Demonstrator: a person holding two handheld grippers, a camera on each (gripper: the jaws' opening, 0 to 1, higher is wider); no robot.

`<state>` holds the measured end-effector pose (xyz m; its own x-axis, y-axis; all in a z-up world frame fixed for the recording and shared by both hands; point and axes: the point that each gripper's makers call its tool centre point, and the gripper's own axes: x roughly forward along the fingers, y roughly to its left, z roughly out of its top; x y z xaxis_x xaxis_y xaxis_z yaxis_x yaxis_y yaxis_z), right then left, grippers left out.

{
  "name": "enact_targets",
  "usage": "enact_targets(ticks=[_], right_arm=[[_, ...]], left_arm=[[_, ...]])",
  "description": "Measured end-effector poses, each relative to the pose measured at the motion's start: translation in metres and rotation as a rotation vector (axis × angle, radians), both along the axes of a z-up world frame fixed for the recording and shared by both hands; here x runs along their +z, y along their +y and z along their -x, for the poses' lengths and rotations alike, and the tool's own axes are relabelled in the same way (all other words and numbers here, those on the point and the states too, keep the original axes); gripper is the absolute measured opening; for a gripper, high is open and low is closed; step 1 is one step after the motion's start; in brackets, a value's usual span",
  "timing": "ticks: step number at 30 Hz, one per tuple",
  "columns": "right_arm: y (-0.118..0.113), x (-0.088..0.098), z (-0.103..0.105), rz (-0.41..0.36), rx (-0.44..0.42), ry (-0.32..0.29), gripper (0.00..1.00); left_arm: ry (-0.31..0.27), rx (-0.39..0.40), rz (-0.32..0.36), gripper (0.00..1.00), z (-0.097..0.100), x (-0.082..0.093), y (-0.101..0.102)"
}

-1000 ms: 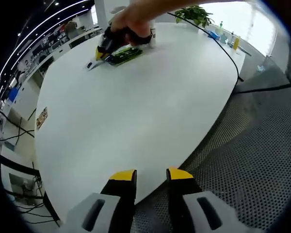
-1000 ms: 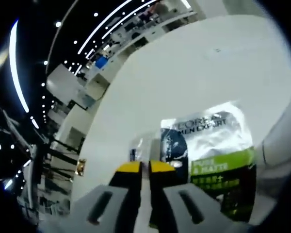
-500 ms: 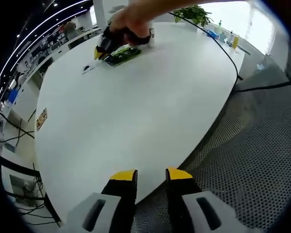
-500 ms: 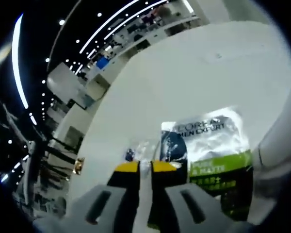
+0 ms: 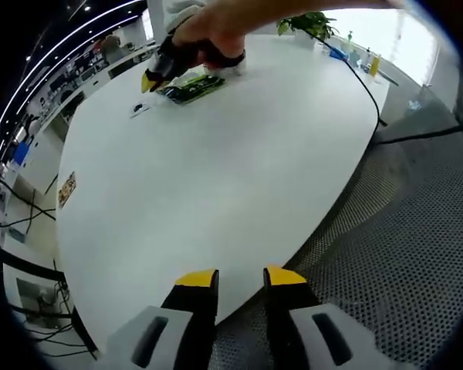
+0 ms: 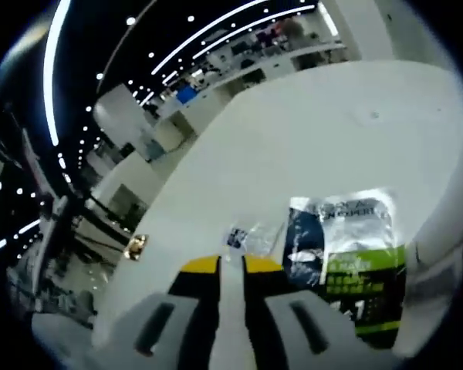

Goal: Arrange the skincare products in the storage area until every visible bottle or jar stands upright without overlapping.

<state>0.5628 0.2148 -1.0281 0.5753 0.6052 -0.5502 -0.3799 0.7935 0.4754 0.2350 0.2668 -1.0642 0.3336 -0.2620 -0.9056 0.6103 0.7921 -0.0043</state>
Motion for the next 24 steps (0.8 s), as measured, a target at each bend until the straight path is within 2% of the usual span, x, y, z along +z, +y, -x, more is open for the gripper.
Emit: enact_targets(ticks=[3, 6, 12, 13, 19, 24], right_arm=[[0.005, 0.006, 0.019, -0.018, 0.037, -0.018, 0.1], [0.013, 0.02, 0.042, -0.066, 0.082, -0.048, 0.12], [0.018, 0.05, 0.097, -0.11, 0.191, -0.136, 0.2], [0.018, 0.052, 0.1, -0.111, 0.198, -0.142, 0.2], [0.004, 0.078, 0.138, -0.13, 0.257, -0.207, 0.31], [-0.016, 0.094, 0.163, -0.169, 0.26, -0.224, 0.35]], left_arm=[[-0.003, 0.002, -0.003, 0.24, -0.001, 0.0, 0.001], [-0.006, 0.004, -0.005, 0.24, -0.001, 0.001, 0.002], [-0.011, 0.006, -0.011, 0.24, -0.002, 0.002, 0.003], [-0.009, 0.007, -0.013, 0.24, -0.002, 0.002, 0.003], [-0.011, 0.013, -0.017, 0.25, -0.003, 0.003, 0.002], [-0.027, 0.017, -0.003, 0.28, -0.005, 0.007, -0.003]])
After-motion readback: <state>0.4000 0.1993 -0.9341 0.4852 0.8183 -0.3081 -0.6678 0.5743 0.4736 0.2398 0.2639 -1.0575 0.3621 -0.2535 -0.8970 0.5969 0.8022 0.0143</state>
